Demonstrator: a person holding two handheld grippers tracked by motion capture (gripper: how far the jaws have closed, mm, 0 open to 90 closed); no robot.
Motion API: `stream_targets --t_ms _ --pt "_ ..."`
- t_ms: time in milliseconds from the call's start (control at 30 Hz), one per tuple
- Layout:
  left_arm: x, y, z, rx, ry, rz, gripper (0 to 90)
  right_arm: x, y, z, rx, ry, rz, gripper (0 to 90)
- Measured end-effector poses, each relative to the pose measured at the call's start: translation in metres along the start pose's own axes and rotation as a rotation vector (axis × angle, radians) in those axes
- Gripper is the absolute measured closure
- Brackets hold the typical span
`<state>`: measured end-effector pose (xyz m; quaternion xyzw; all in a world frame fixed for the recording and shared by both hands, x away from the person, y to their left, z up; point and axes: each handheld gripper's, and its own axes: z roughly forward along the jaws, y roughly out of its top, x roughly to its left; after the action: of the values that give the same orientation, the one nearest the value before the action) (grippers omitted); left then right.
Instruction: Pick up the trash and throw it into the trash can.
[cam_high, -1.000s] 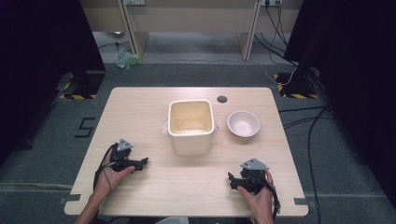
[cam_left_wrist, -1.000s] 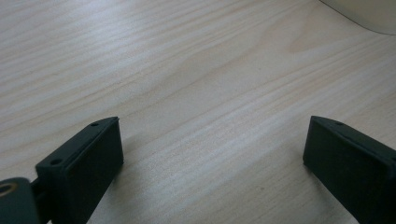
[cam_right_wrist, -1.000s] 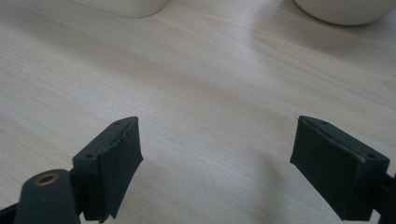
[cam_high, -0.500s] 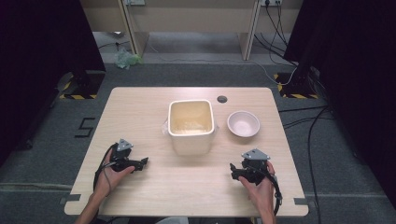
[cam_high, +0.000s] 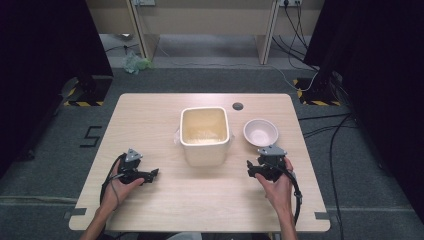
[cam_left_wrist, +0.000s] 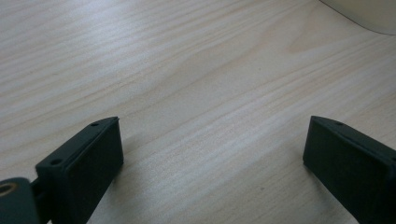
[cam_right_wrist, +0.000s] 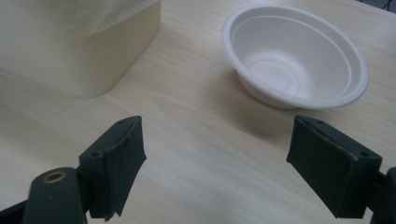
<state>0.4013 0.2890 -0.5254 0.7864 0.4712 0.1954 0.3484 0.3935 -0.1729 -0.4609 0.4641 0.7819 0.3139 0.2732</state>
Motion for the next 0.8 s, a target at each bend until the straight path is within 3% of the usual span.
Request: stream_targets --t_ms 233,433,500,800 --pt "0.0 0.0 0.0 0.001 -0.001 0.001 4.0 -0.012 0.012 0.02 0.0 -0.012 0.004 23.1" --pt "0.0 0.0 0.0 0.0 0.0 0.0 4.0 -0.012 0.02 0.035 -0.016 -0.024 -0.053 29.8" --pt "0.0 0.0 0.0 0.001 -0.001 0.001 4.0 -0.014 0.02 0.043 -0.034 0.002 -0.037 35.2" --pt "0.0 0.0 0.0 0.0 0.0 0.0 4.0 -0.02 0.018 0.056 -0.054 -0.02 -0.054 39.2"
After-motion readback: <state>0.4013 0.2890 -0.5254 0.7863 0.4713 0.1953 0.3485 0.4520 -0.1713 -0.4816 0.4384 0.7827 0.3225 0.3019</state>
